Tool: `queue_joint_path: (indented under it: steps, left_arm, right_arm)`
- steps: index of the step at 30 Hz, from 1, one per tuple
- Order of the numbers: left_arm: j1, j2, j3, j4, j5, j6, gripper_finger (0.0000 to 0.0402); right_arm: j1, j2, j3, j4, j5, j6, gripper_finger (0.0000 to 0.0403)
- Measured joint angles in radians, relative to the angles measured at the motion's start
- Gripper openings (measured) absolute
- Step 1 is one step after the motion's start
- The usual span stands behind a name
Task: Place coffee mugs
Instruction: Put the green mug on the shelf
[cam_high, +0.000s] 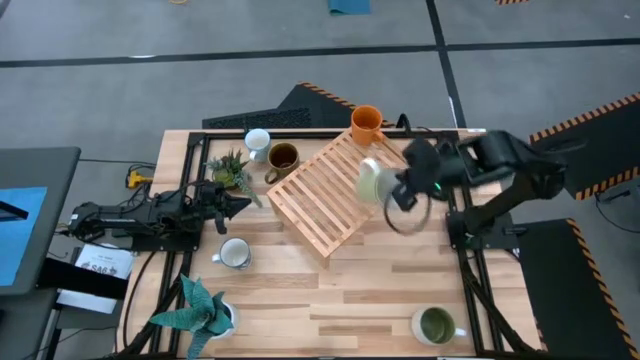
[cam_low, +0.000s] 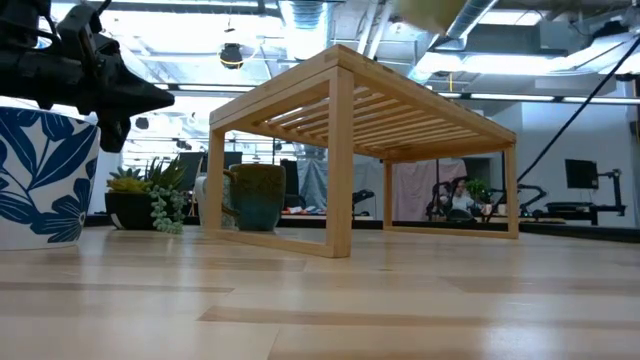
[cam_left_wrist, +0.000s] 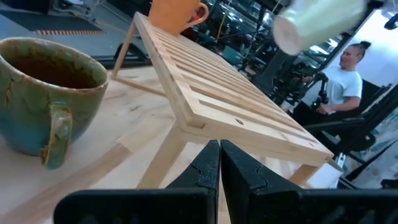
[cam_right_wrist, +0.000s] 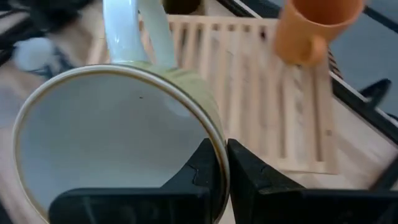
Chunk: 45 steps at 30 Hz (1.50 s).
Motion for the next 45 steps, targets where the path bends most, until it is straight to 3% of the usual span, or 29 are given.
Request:
queue_joint_path:
  steps: [5,14,26,34,45]
  left_arm:
    - [0.000,0.000,0.000,0.000,0.000,-0.001,0.0000]
    - [0.000,0.000,0.011,-0.020,0.022,-0.016,0.0000]
    - [0.000,0.000,0.016,-0.019,0.115,-0.028,0.0000]
    - [0.000,0.000,0.018,-0.018,0.114,-0.025,0.0000]
    - [0.000,0.000,0.019,-0.013,0.097,-0.025,0.0000]
  right_arm:
    - [-0.180,0.031,-0.001,-0.001,-0.084,-0.106,0.0044]
    - [-0.346,0.072,-0.005,0.002,-0.101,-0.184,0.0044]
    - [-0.414,0.000,-0.006,-0.001,-0.236,-0.190,0.0044]
    - [-0.414,-0.074,-0.187,-0.008,-0.357,-0.221,0.0044]
    - [-0.451,-0.133,-0.216,0.000,-0.213,-0.208,0.0044]
